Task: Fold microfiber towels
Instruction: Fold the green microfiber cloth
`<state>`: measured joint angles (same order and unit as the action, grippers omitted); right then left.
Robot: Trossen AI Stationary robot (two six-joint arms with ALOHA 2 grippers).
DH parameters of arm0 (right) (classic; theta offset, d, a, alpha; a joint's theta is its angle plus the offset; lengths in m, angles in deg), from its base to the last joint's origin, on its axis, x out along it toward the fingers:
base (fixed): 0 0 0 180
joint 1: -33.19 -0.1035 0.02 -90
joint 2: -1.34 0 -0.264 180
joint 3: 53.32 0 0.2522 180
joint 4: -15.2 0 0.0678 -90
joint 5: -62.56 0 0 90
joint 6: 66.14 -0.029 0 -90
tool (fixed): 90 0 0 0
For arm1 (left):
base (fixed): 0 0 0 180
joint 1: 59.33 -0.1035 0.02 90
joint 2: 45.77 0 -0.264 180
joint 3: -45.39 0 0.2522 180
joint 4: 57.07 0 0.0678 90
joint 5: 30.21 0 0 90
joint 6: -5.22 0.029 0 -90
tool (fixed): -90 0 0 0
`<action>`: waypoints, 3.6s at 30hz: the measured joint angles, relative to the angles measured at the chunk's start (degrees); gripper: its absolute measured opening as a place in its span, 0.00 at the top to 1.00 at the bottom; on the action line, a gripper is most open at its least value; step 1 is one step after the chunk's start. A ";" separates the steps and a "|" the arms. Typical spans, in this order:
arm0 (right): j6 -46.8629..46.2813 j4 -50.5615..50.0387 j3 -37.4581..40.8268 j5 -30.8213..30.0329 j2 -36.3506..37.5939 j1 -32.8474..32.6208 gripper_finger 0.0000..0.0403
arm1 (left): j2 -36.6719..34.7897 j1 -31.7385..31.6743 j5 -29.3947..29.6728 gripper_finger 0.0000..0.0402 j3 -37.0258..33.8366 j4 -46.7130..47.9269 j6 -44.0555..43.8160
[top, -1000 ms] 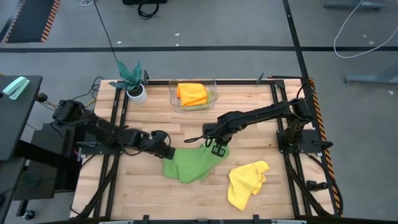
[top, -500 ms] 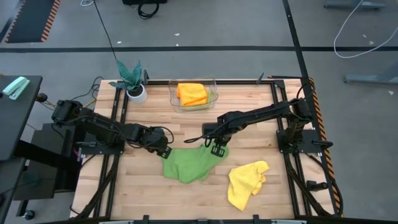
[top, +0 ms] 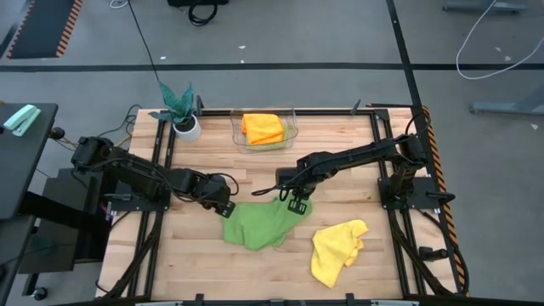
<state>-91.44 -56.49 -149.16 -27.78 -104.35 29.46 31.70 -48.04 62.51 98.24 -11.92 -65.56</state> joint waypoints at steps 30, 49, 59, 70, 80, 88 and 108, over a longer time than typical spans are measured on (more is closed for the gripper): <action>-0.13 1.14 0.00 0.48 -0.02 -0.15 1.00 | 8.68 -3.72 -5.80 0.66 -0.09 -6.99 0.96; 0.01 0.06 0.00 0.04 -0.02 0.45 1.00 | 8.76 -3.78 6.42 0.98 -0.07 -19.65 4.70; 1.33 -4.40 0.02 -3.51 3.87 3.40 1.00 | 1.26 -4.61 12.07 0.98 -0.09 -20.30 8.36; 0.87 -10.17 0.00 -9.36 17.66 8.60 1.00 | -14.68 -12.88 15.64 0.98 0.15 -20.93 15.10; 1.08 -16.70 0.00 -13.69 26.92 12.25 1.00 | -16.78 -16.38 18.96 0.98 20.87 -5.91 32.14; 1.53 -17.95 -2.32 -17.89 33.43 15.29 1.00 | -13.67 -19.49 21.59 0.98 35.98 7.84 37.00; 9.43 -31.82 -19.45 -19.04 29.46 18.12 1.00 | -6.57 -21.84 20.18 0.98 40.44 11.64 38.07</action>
<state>-82.02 -88.32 -168.61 -46.81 -74.89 47.58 25.13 -69.88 82.69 138.69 -0.28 -27.49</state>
